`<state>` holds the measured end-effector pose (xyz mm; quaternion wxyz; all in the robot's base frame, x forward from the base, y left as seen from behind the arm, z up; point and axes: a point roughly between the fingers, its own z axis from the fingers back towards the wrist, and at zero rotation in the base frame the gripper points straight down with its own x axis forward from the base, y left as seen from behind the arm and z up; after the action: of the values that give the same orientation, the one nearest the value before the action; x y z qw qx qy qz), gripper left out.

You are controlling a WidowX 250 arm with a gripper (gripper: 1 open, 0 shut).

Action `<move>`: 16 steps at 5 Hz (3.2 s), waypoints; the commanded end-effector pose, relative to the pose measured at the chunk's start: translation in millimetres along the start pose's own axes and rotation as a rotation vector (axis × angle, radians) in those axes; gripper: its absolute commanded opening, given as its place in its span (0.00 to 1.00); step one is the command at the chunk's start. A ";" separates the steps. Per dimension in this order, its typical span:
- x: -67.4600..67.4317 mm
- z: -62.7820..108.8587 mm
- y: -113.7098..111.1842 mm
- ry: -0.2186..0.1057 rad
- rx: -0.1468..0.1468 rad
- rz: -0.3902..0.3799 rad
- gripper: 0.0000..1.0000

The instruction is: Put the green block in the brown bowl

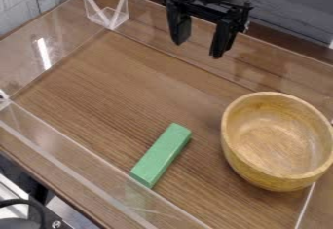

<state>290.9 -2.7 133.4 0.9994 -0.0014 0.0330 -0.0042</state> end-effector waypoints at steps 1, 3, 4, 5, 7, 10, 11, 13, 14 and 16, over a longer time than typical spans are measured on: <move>-4.3 -7.4 -1.2 0.018 0.000 -0.002 1.00; -46.5 -19.5 -11.1 -0.010 0.000 -0.034 1.00; -49.4 -24.7 -12.9 0.001 0.000 -0.036 1.00; -52.4 -29.9 -14.6 0.012 0.000 -0.037 1.00; -57.9 -39.1 -16.9 0.030 0.000 -0.045 1.00; -66.3 -51.5 -20.0 0.042 0.002 -0.052 1.00; -68.8 -56.2 -20.9 0.044 0.004 -0.050 1.00; -73.5 -65.0 -21.5 0.042 0.005 -0.047 1.00; -75.1 -68.5 -21.5 0.041 0.004 -0.046 1.00; -77.2 -74.3 -21.7 0.043 -0.001 -0.052 1.00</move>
<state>203.9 -21.6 57.3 0.9971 -0.0017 0.0723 -0.0257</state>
